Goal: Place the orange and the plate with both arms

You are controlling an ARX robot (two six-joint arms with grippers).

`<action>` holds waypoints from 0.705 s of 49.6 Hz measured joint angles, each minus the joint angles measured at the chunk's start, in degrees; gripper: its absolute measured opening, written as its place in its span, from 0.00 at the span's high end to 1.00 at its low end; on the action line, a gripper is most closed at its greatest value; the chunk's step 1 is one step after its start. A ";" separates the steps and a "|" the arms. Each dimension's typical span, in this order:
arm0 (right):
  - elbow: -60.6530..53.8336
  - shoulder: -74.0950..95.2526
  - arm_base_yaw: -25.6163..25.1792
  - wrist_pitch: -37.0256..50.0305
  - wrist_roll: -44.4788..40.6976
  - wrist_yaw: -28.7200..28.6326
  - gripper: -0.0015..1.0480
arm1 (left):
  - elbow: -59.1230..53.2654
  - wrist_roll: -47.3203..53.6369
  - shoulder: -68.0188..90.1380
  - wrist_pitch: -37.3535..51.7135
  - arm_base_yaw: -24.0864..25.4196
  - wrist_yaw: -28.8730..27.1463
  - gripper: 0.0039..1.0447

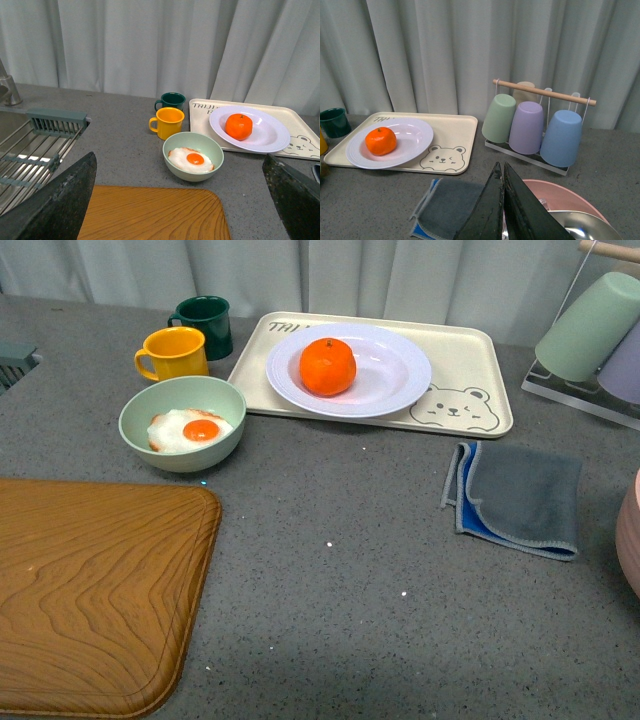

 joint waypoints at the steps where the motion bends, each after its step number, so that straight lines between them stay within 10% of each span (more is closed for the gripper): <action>1: 0.00 -0.52 0.00 -0.50 0.00 0.00 0.99 | 0.00 0.00 0.00 0.00 0.00 0.00 0.06; 35: 0.00 -11.52 0.00 -11.34 0.00 0.00 0.99 | 0.00 0.00 0.00 0.00 0.00 0.00 0.06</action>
